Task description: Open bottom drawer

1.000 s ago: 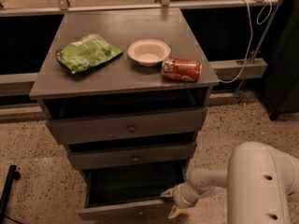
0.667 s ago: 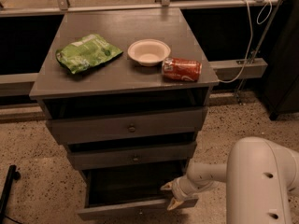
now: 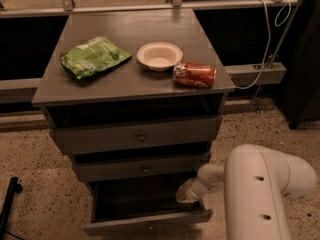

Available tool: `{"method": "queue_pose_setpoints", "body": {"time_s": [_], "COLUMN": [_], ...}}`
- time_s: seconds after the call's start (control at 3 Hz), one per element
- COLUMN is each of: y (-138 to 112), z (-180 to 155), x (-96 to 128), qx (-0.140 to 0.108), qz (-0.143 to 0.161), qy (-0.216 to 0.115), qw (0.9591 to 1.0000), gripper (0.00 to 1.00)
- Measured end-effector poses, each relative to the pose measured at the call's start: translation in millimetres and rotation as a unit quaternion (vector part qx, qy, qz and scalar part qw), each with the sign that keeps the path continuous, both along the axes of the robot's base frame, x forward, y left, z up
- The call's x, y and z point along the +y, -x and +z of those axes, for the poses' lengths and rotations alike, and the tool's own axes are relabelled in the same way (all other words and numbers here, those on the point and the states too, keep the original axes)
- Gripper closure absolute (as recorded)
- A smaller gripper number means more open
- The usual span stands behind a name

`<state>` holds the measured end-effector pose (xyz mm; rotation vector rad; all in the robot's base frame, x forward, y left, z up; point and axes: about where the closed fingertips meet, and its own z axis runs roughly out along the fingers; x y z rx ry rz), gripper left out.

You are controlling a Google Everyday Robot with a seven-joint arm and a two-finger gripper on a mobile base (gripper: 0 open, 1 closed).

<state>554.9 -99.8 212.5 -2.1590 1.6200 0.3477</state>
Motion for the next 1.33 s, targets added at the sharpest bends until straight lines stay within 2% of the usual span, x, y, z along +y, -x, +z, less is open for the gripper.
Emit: {"method": "queue_pose_setpoints", "body": {"time_s": [0.33, 0.67, 1.0, 1.33], "y": [-24, -25, -14, 10], "z": [-23, -46, -63, -75], "x": [-6, 6, 26, 37], "qx": [0.005, 0.023, 0.044, 0.079], "qz": [-0.03, -0.031, -0.014, 0.011], "qy": [-0.005, -0.012, -0.015, -0.004], "qw": [0.9995, 0.9992, 0.9988, 0.9968], "gripper": [0.97, 1.0, 1.0, 1.0]}}
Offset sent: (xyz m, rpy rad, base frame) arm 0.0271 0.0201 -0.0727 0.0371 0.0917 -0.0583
